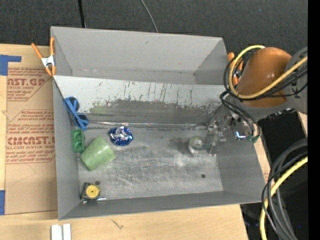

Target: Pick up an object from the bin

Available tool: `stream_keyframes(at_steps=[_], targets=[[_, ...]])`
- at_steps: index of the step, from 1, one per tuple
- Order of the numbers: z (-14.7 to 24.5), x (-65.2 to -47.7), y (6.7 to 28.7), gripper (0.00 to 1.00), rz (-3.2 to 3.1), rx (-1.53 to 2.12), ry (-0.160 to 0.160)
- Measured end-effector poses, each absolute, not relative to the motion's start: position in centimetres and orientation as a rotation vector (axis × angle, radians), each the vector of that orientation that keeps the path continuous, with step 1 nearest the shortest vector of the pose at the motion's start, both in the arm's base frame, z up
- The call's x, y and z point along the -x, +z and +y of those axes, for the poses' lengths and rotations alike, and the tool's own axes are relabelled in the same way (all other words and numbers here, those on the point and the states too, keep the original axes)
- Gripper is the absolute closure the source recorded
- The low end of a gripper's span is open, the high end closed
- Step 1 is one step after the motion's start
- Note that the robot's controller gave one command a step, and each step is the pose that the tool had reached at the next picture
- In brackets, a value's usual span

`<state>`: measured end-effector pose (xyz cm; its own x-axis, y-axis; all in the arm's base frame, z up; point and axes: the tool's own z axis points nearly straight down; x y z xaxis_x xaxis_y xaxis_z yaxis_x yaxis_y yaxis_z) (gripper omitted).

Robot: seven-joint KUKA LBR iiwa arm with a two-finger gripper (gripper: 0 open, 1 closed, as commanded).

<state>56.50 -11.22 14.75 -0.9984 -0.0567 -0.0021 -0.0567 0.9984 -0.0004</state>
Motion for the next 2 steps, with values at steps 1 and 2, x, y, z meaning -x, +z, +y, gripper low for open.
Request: stream_keyframes(at_steps=[1,2], targets=[[-11.2,-56.6,17.5,1.00,3.135,0.088,-0.002],[-11.2,-56.7,19.6,1.00,3.136,0.087,-0.002]])
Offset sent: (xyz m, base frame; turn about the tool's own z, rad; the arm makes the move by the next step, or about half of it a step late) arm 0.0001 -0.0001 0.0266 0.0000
